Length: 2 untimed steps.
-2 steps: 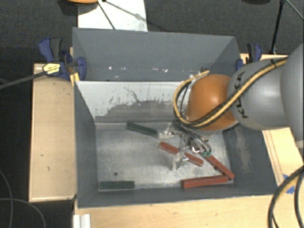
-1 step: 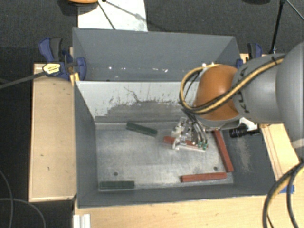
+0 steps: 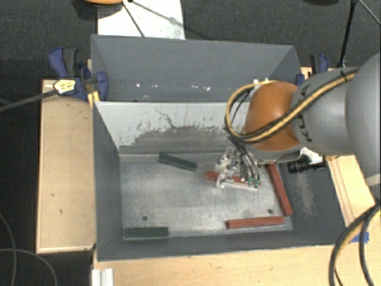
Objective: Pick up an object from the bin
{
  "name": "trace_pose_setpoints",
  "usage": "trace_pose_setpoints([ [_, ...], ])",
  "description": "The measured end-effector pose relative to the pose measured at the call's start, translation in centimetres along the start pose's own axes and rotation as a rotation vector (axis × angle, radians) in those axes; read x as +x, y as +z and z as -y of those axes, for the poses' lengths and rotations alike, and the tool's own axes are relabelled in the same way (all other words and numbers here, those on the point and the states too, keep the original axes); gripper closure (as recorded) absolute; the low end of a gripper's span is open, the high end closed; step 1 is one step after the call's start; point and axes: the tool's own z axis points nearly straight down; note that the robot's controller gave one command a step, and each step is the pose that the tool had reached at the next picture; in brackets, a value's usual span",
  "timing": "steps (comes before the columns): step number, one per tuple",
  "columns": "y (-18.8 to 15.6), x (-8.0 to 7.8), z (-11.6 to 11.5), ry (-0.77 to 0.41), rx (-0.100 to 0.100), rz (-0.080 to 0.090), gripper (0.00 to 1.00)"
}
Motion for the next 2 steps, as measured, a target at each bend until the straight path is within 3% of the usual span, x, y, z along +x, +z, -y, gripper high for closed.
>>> trace_pose_setpoints([
  [1, -4.5, -0.3, 0.3, -0.022, 0.008, -0.019, 1.00],
  [2, -19.8, 0.3, -0.4, -0.002, 0.007, -0.011, 1.00],
])
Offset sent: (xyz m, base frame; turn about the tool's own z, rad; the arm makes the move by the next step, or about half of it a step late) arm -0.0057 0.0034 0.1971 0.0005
